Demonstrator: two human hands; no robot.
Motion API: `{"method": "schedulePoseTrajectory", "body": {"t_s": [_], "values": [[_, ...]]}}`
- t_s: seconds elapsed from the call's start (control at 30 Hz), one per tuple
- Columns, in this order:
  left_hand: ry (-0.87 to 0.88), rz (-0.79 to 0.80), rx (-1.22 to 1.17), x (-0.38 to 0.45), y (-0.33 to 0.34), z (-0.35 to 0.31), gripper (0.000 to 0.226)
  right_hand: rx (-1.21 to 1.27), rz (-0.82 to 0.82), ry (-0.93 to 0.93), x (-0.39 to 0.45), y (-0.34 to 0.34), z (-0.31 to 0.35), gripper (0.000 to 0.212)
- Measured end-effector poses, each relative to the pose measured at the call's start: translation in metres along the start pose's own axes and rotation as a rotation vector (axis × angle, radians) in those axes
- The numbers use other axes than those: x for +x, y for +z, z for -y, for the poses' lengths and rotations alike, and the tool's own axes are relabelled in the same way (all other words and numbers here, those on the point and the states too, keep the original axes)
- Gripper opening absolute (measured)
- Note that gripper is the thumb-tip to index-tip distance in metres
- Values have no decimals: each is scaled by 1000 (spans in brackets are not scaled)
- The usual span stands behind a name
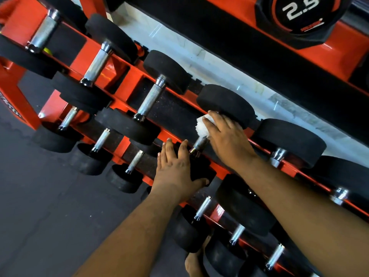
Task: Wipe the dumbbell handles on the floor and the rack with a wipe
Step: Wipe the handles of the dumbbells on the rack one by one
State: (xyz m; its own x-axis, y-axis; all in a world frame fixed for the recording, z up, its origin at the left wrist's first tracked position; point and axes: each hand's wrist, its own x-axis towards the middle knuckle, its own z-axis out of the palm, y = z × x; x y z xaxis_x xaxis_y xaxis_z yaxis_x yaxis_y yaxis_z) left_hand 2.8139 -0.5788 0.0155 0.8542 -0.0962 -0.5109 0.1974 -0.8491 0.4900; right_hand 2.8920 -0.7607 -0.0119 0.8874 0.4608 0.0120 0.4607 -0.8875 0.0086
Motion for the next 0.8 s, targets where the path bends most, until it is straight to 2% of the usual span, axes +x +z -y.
{"method": "schedulePoseTrajectory", "body": {"t_s": [0.1, 0.23, 0.3, 0.43, 0.5, 0.6, 0.7, 0.73, 0.8], "values": [[0, -1, -2, 0, -1, 1, 124, -109, 35, 34, -12, 10, 7, 62], [10, -16, -9, -1, 0, 1, 123, -133, 39, 44, -24, 13, 9, 66], [10, -16, -13, -1, 1, 0, 123, -112, 29, -68, -18, 13, 10, 58], [1, -19, -12, -1, 0, 0, 123, -39, 60, -492, -15, 17, 11, 49], [4, -16, -8, -1, 0, 0, 123, 26, 19, -582, -17, 15, 4, 45], [7, -24, -3, -1, 0, 1, 123, 111, -59, -610, -28, 13, -8, 41], [8, -23, -5, -1, 1, 1, 123, 179, -131, -498, -44, 21, -12, 38], [8, -21, -6, -1, 1, 1, 123, 281, -140, -377, -49, 21, -9, 38], [8, -21, -5, -1, 1, 1, 123, 634, -166, 64, -54, 20, 2, 35]]}}
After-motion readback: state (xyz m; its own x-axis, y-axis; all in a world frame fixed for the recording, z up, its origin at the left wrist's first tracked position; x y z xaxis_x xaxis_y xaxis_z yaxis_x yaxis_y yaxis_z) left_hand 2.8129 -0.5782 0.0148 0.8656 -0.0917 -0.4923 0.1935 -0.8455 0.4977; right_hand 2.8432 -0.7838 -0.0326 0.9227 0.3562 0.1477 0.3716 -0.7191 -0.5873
